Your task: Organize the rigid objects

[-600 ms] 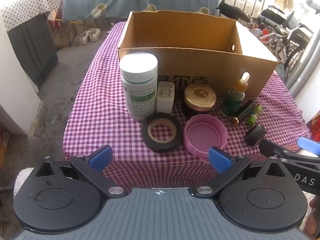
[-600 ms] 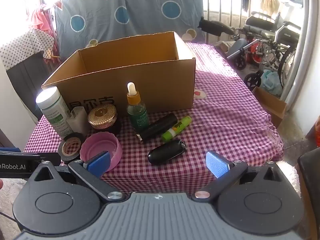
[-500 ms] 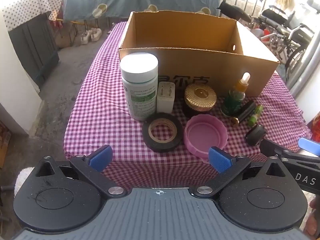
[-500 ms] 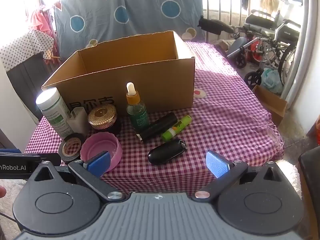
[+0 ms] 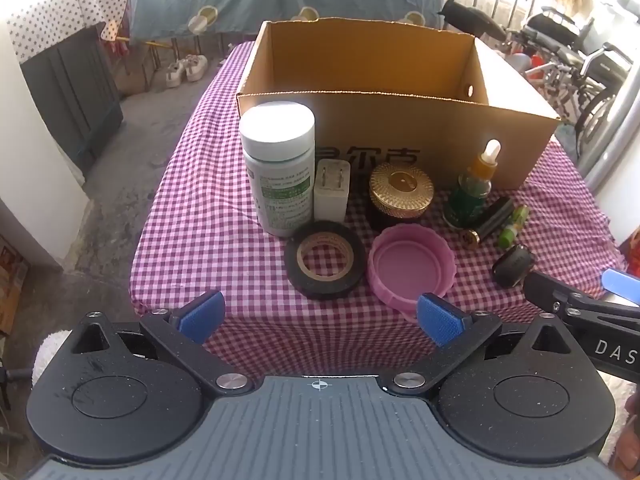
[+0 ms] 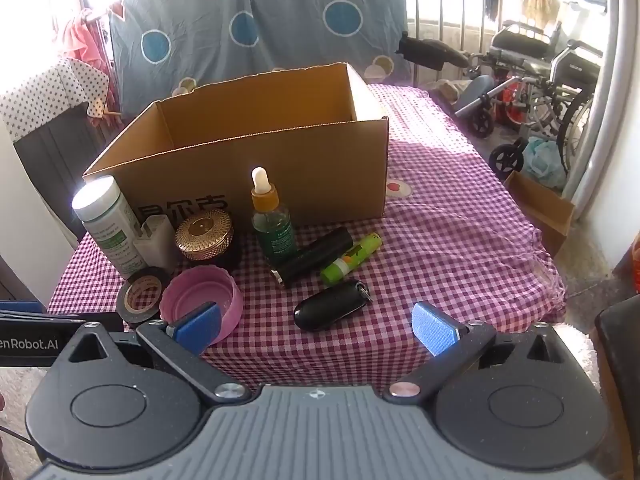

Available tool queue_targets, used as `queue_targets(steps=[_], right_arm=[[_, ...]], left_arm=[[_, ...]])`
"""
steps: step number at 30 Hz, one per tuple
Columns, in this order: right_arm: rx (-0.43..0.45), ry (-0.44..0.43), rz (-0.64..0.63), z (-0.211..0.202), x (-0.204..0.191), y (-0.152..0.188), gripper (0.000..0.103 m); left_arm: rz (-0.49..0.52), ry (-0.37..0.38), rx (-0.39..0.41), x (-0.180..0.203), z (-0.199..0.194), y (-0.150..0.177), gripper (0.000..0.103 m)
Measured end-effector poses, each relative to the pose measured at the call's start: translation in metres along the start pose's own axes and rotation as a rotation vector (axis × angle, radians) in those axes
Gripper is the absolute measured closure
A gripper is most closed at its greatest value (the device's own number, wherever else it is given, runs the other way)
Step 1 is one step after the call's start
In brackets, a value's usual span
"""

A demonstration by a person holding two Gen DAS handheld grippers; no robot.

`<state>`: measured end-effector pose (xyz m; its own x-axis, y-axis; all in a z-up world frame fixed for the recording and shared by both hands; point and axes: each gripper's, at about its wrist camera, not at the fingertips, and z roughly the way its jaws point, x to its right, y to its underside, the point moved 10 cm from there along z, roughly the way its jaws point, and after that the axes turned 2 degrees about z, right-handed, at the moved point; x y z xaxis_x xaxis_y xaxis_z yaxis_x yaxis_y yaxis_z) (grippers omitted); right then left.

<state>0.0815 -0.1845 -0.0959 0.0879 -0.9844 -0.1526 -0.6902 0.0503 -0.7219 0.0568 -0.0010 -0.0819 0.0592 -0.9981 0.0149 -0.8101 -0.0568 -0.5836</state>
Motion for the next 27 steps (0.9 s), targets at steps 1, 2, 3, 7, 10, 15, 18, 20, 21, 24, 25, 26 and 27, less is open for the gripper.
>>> queue_targets(steps=[1, 2, 3, 7, 10, 15, 18, 20, 21, 24, 25, 26, 27], right_arm=[[0.001, 0.0, 0.0, -0.0004, -0.0002, -0.0002, 0.0], [0.002, 0.0, -0.001, -0.0009, -0.0013, -0.0007, 0.0], [0.004, -0.001, 0.001, -0.0011, 0.0, 0.0001, 0.0], [0.0, -0.002, -0.007, -0.0004, -0.0021, 0.0002, 0.0], [-0.003, -0.002, -0.009, 0.0, -0.0031, 0.0007, 0.0], [-0.003, -0.002, -0.01, -0.0005, -0.0038, 0.0005, 0.0], [-0.002, -0.002, -0.014, -0.0012, -0.0054, -0.0004, 0.0], [0.001, -0.002, -0.015, -0.0017, -0.0061, -0.0009, 0.0], [0.002, -0.002, -0.016, -0.002, -0.0063, -0.001, 0.0], [0.005, -0.002, -0.018, -0.0029, -0.0077, -0.0015, 0.0], [0.006, -0.002, -0.02, -0.0031, -0.0082, -0.0018, 0.0], [0.007, -0.001, -0.022, -0.0034, -0.0086, -0.0019, 0.0], [0.007, -0.001, -0.024, -0.0038, -0.009, -0.0018, 0.0]], left_arm=[[-0.002, 0.0, -0.001, -0.0003, -0.0002, 0.0002, 0.0], [-0.003, -0.001, -0.002, -0.0004, -0.0002, 0.0006, 0.0], [-0.004, -0.001, -0.004, -0.0005, 0.0, 0.0009, 0.0], [-0.008, 0.0, -0.006, -0.001, 0.0006, 0.0014, 0.0], [-0.009, 0.0, -0.007, -0.0012, 0.0008, 0.0017, 0.0], [-0.015, -0.004, -0.008, -0.0038, 0.0006, 0.0024, 0.0], [-0.017, -0.004, -0.008, -0.005, 0.0001, 0.0022, 0.0], [-0.016, -0.005, -0.007, -0.0053, 0.0, 0.0023, 0.0], [-0.015, -0.006, -0.007, -0.0057, -0.0002, 0.0022, 0.0], [-0.015, -0.007, -0.006, -0.0066, -0.0009, 0.0018, 0.0], [-0.016, -0.008, -0.005, -0.0071, -0.0011, 0.0017, 0.0], [-0.017, -0.008, -0.004, -0.0075, -0.0012, 0.0017, 0.0], [-0.017, -0.008, -0.004, -0.0079, -0.0013, 0.0017, 0.0]])
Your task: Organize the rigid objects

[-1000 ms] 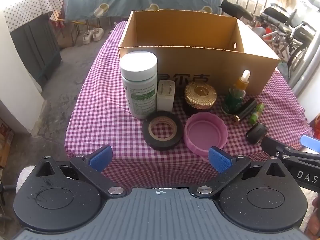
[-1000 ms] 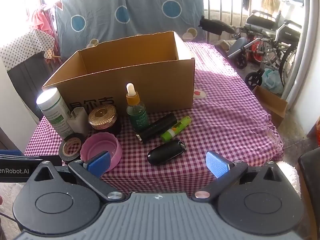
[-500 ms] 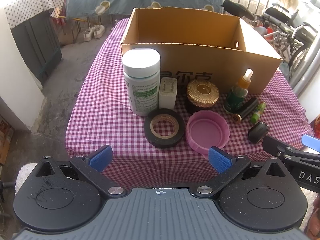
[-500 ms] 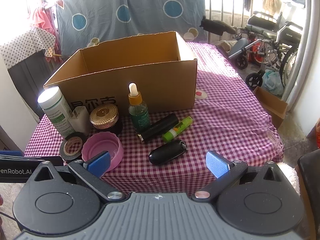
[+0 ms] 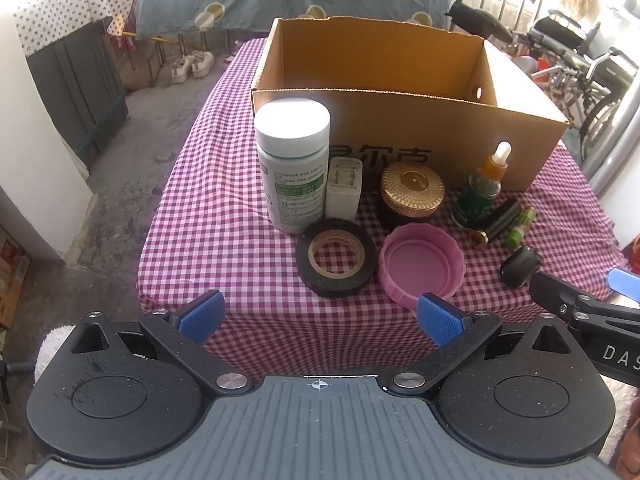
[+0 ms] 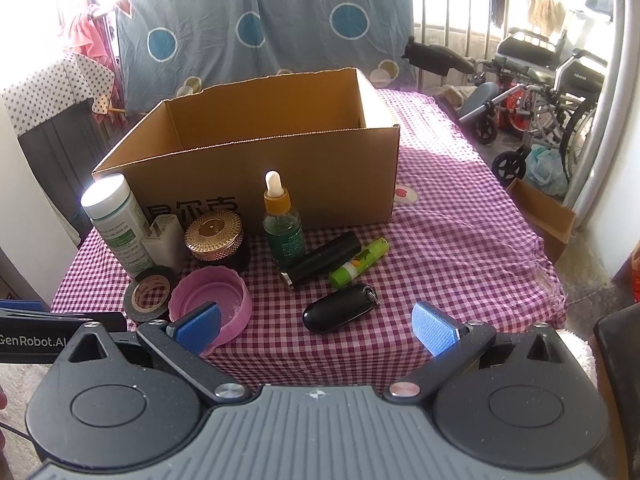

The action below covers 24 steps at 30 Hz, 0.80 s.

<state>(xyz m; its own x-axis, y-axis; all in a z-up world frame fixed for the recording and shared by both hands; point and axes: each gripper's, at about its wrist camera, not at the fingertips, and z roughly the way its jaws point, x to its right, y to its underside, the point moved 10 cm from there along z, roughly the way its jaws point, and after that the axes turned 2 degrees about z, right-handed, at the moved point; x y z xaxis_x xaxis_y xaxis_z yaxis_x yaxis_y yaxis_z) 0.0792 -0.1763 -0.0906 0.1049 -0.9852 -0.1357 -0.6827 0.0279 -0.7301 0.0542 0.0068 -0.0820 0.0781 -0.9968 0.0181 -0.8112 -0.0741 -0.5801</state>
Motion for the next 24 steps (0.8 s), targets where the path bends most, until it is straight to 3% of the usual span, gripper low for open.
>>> queue_targets(steps=[24], right_arm=[[0.006, 0.001, -0.008, -0.0023, -0.0013, -0.0019, 0.0]], left_arm=[[0.007, -0.013, 0.002, -0.0025, -0.0025, -0.0008, 0.0]])
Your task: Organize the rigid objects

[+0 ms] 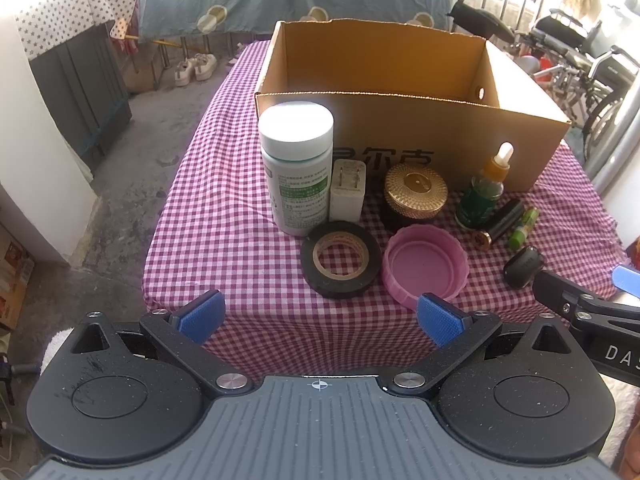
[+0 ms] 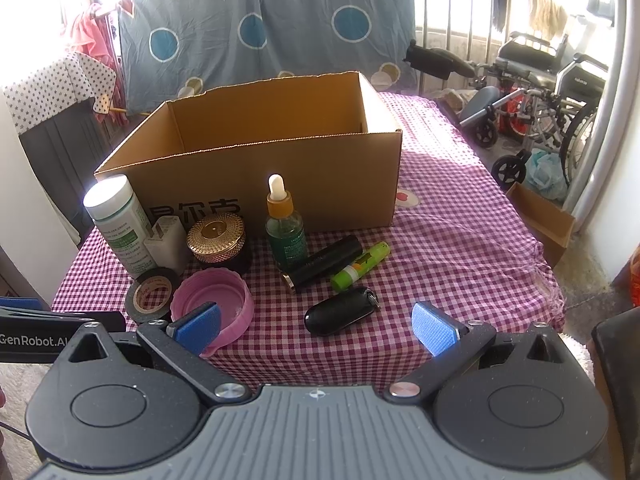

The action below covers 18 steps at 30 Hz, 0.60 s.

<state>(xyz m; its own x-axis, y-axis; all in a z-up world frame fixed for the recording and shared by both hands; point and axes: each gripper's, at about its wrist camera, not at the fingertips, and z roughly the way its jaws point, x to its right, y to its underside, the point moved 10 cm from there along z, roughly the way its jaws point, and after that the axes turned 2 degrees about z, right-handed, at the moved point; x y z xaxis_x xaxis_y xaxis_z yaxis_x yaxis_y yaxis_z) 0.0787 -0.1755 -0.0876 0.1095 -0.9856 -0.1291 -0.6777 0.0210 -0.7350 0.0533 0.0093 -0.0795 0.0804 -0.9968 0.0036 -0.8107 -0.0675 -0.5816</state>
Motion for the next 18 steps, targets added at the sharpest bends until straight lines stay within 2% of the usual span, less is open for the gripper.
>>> queue_targets(steps=[18], right_arm=[[-0.003, 0.0, 0.007, 0.0013, 0.002, 0.0007, 0.0]], left_arm=[[0.003, -0.009, -0.012, -0.0001, 0.003, 0.0009, 0.0]])
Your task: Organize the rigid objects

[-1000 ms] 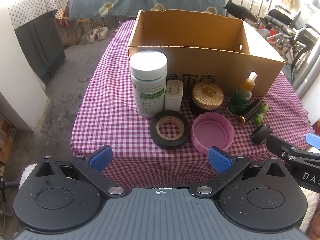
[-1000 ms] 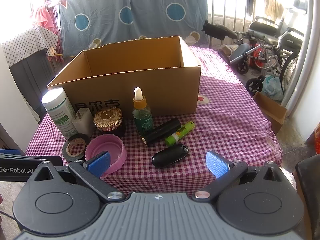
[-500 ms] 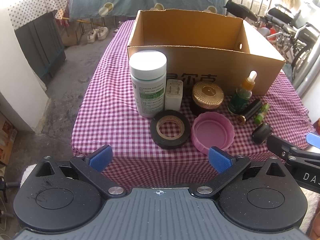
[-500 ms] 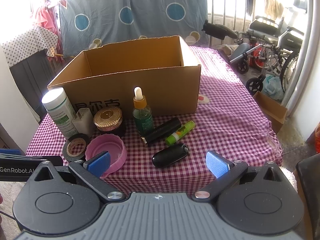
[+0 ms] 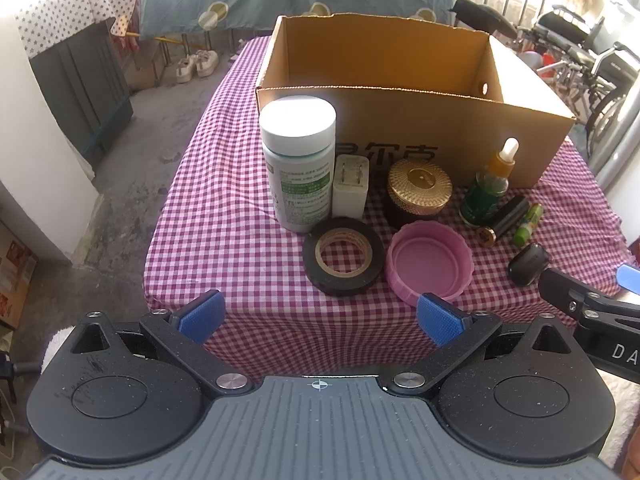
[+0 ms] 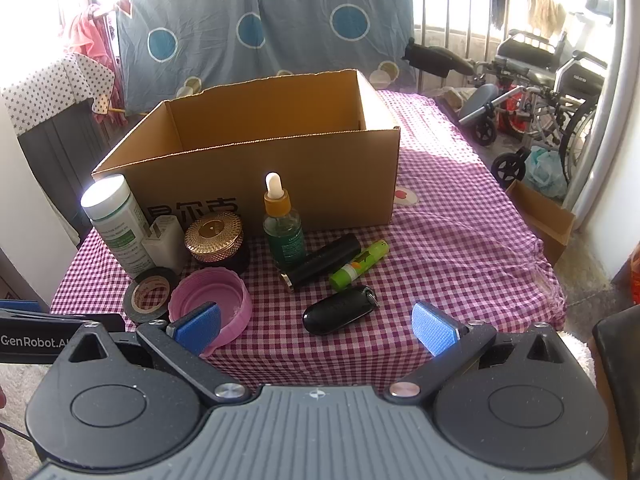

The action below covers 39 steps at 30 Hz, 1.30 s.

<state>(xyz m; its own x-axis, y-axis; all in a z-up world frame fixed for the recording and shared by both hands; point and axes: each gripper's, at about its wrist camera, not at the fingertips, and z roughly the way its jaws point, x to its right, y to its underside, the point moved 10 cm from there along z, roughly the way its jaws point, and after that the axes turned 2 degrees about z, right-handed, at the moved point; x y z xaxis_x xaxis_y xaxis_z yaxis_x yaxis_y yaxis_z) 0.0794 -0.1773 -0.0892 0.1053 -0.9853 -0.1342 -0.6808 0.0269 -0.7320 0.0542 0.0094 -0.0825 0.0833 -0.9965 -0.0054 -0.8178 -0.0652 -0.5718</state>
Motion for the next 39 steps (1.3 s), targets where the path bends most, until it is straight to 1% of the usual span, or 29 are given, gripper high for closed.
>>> queue_targets(steps=[11, 16, 20, 24, 28, 30, 32, 35, 37, 39], right_arm=[[-0.007, 0.008, 0.022, 0.01, 0.007, -0.002, 0.0], [-0.004, 0.028, 0.042, 0.014, 0.02, -0.006, 0.0], [0.029, 0.044, 0.089, 0.012, 0.043, -0.013, 0.0], [0.056, 0.04, 0.163, 0.008, 0.068, -0.018, 0.0], [0.056, 0.013, 0.238, 0.012, 0.086, -0.017, 0.0], [0.045, -0.014, 0.275, 0.016, 0.092, -0.016, 0.0], [0.027, -0.052, 0.315, 0.022, 0.096, -0.014, 0.002], [-0.007, -0.12, 0.378, 0.029, 0.099, -0.01, 0.009], [-0.023, -0.168, 0.423, 0.033, 0.1, -0.008, 0.019], [-0.039, -0.219, 0.471, 0.037, 0.102, -0.007, 0.025]], left_arm=[[0.007, -0.004, -0.018, 0.004, 0.01, -0.005, 0.0], [0.027, 0.011, -0.012, 0.011, 0.015, -0.009, 0.0], [0.066, 0.077, 0.04, 0.026, 0.011, -0.016, 0.0], [0.139, 0.17, 0.105, 0.051, 0.007, -0.022, 0.001], [0.218, 0.273, 0.125, 0.079, 0.008, -0.025, 0.001], [0.247, 0.325, 0.138, 0.092, 0.009, -0.026, 0.001], [0.268, 0.36, 0.149, 0.103, 0.01, -0.027, 0.002], [0.3, 0.406, 0.146, 0.118, 0.009, -0.025, 0.005], [0.327, 0.432, 0.125, 0.129, 0.011, -0.022, 0.005], [0.355, 0.446, 0.101, 0.138, 0.014, -0.019, 0.008]])
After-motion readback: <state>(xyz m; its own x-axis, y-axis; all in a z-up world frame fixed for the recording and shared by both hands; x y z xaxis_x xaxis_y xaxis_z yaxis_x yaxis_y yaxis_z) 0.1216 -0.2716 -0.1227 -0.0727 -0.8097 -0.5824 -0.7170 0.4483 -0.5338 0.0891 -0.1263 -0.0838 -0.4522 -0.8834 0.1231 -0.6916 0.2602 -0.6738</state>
